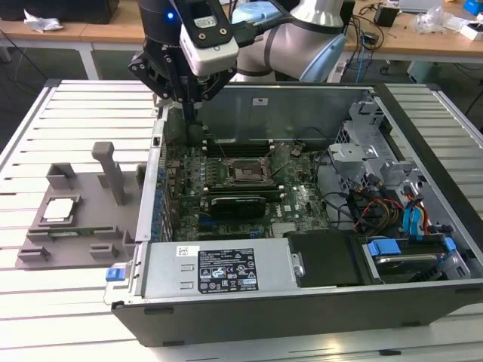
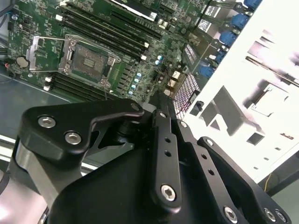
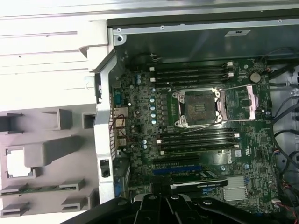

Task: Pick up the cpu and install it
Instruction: 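Reach for the cpu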

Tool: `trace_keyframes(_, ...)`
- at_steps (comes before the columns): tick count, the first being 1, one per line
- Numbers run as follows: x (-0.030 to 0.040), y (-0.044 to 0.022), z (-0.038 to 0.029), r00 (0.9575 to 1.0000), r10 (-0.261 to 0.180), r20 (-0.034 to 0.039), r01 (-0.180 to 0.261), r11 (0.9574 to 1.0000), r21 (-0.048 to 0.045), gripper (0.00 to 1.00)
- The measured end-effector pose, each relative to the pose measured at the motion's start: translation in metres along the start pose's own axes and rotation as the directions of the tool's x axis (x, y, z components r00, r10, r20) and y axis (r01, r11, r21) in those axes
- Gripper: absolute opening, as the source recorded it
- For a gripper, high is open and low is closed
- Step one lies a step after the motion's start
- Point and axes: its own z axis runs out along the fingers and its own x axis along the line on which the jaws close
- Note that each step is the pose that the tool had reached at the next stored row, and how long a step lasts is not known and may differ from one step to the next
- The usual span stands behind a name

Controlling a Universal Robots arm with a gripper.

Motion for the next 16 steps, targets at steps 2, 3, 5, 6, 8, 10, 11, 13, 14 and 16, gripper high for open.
trace_keyframes(2,0.0049,-0.0004,-0.0002,1.0000,0.000,0.0000,0.000,1.0000,0.0004,0.11)
trace_keyframes(3,0.0090,-0.0007,-0.0003,1.0000,0.000,0.0001,0.000,1.0000,0.0011,0.11)
trace_keyframes(5,0.0138,-0.0010,-0.0004,1.0000,0.000,0.0002,0.000,1.0000,0.0020,0.11)
trace_keyframes(6,0.0151,-0.0011,-0.0004,1.0000,0.000,0.0003,0.000,1.0000,0.0021,0.11)
trace_keyframes(8,0.0186,-0.0014,-0.0005,1.0000,0.000,0.0002,0.000,1.0000,0.0022,0.11)
trace_keyframes(10,0.0216,-0.0016,-0.0006,1.0000,0.000,0.0002,0.000,1.0000,0.0030,0.11)
trace_keyframes(11,0.0229,-0.0017,-0.0006,1.0000,0.000,0.0003,0.000,1.0000,0.0033,0.11)
trace_keyframes(13,0.0260,-0.0019,-0.0007,1.0000,0.000,0.0004,0.000,1.0000,0.0039,0.11)
trace_keyframes(14,0.0277,-0.0021,-0.0008,1.0000,0.000,0.0003,0.000,1.0000,0.0042,0.11)
trace_keyframes(16,0.0314,-0.0024,-0.0008,1.0000,0.000,0.0004,0.000,1.0000,0.0044,0.11)
